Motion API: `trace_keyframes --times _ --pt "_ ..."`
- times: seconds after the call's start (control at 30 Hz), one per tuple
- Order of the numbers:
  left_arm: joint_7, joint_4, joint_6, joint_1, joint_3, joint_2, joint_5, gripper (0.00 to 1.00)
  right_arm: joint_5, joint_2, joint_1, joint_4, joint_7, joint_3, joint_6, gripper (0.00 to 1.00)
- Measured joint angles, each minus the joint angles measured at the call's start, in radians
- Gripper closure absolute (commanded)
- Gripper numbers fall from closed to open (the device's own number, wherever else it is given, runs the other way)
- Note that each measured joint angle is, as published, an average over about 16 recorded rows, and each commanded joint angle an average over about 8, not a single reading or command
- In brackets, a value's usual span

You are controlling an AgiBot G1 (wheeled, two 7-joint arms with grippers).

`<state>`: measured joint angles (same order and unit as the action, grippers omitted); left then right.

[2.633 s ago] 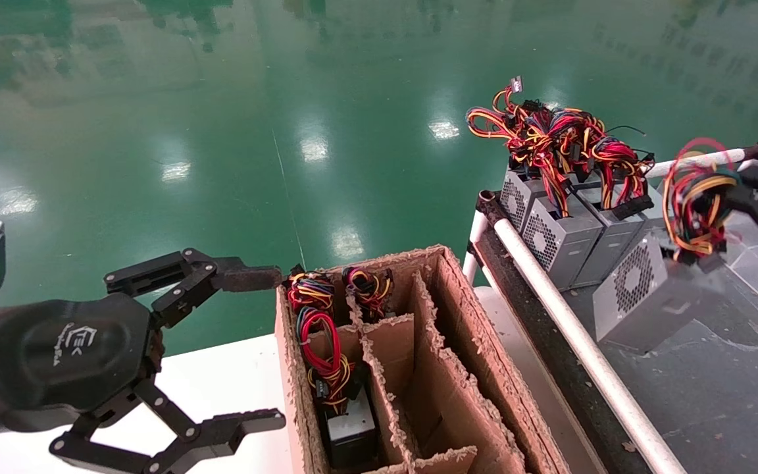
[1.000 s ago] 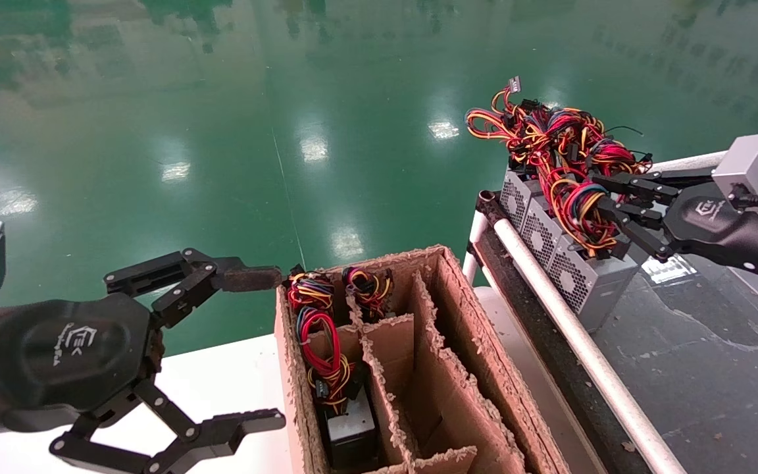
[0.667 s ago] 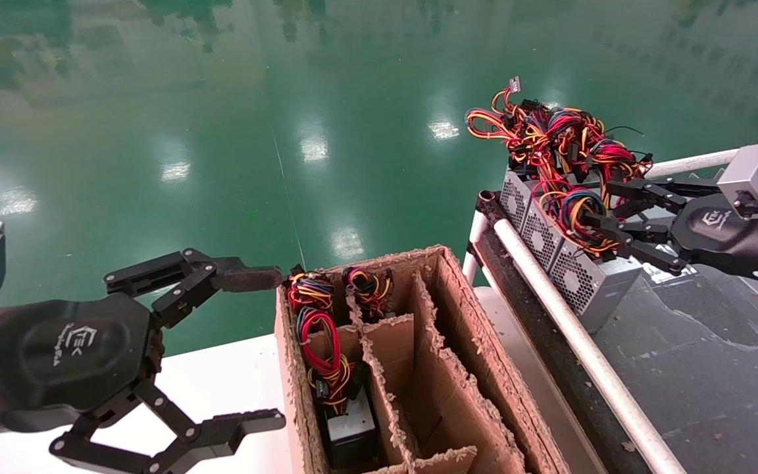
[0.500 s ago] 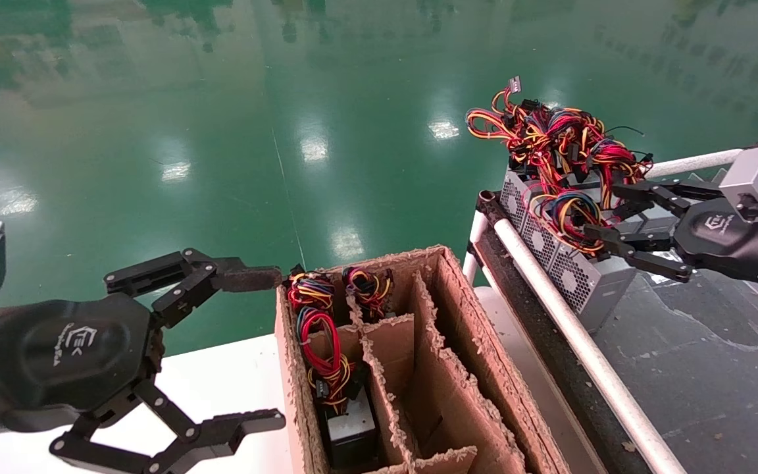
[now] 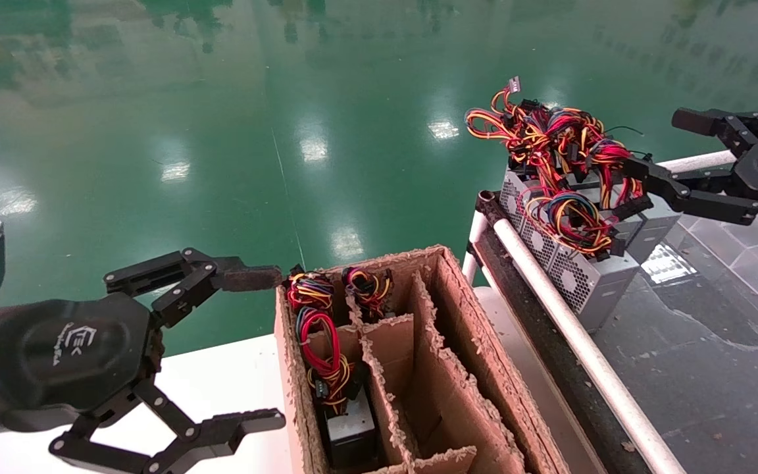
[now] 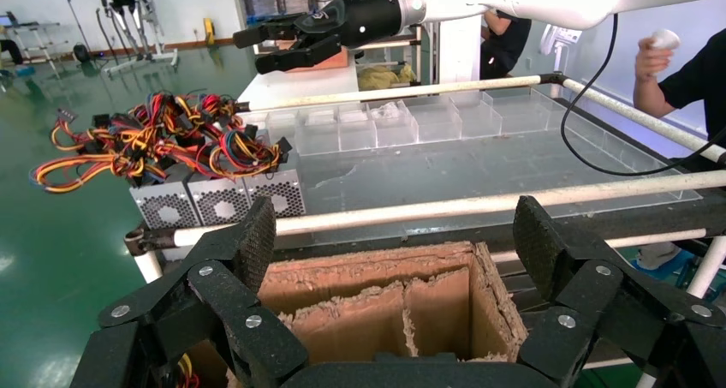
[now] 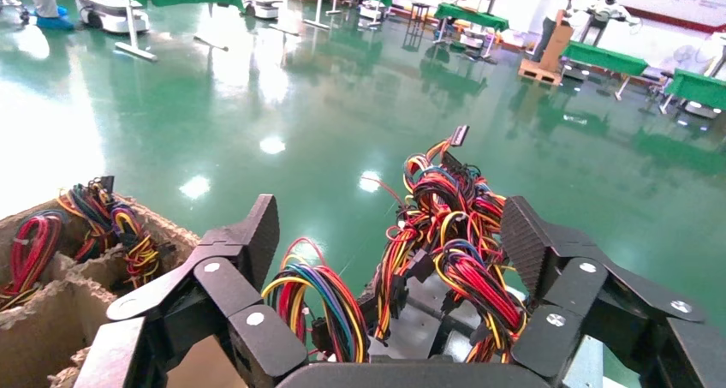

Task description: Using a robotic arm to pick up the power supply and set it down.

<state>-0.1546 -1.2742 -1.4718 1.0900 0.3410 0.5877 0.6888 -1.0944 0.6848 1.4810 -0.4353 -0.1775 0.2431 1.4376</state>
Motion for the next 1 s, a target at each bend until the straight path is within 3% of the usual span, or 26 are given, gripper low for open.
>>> trace_keyframes --times 0.23,1.0 --pt "0.0 0.0 0.0 0.0 0.0 0.0 0.0 0.0 0.055 0.001 -0.031 -0.048 0.037 -0.013 0.005 0.0" --pt "0.0 0.0 0.0 0.0 0.001 0.0 -0.001 0.0 0.185 -0.031 -0.189 -0.386 0.175 0.008 0.027 0.0"
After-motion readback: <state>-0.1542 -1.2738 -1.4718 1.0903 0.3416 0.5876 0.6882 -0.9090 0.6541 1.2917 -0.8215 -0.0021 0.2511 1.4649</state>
